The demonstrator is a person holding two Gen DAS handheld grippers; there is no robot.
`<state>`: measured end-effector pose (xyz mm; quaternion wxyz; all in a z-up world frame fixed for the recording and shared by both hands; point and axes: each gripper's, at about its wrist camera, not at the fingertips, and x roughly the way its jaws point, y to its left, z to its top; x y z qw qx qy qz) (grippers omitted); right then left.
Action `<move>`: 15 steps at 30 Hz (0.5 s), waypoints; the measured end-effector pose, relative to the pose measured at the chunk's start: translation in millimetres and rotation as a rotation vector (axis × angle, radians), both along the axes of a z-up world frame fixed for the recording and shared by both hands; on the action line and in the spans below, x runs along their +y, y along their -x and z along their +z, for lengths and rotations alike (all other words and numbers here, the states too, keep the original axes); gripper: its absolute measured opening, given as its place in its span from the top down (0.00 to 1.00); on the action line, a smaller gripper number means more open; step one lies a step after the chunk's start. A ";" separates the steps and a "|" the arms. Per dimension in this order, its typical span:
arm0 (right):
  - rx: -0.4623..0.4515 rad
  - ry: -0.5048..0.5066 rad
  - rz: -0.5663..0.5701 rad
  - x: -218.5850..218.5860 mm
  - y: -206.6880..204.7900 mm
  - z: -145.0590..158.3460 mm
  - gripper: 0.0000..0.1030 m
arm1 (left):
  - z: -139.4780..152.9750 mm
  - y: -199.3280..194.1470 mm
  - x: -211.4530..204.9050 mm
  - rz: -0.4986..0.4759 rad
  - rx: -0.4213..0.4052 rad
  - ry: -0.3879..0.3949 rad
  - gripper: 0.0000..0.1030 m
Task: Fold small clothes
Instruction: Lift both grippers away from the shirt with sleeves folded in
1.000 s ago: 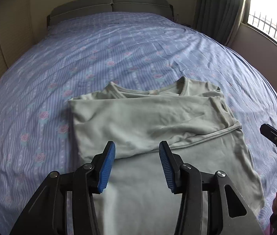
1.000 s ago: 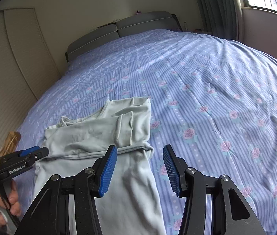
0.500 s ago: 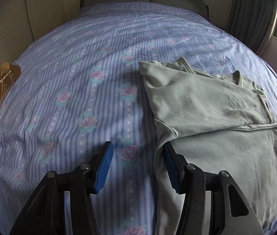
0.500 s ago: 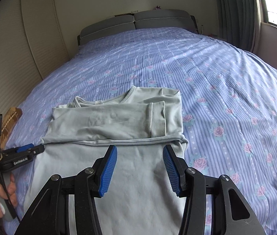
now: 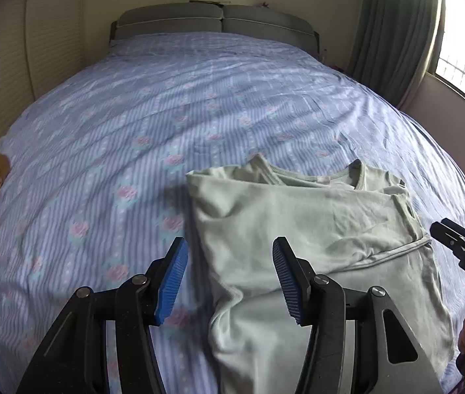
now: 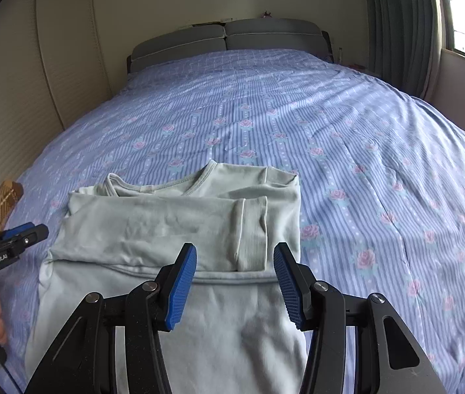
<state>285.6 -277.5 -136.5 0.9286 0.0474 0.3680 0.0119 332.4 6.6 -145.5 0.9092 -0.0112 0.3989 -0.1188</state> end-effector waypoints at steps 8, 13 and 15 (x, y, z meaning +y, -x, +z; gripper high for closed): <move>0.051 -0.015 0.038 0.2 -42.4 -10.2 0.52 | -28.4 -57.3 -9.1 -0.082 0.125 0.152 0.48; 0.060 -0.012 0.062 5.0 -48.5 -23.6 0.52 | -35.6 -73.7 -4.7 -0.068 0.102 0.102 0.48; 0.078 -0.013 0.056 4.2 -53.4 -31.7 0.52 | -36.6 -82.8 -2.0 -0.050 0.095 0.071 0.47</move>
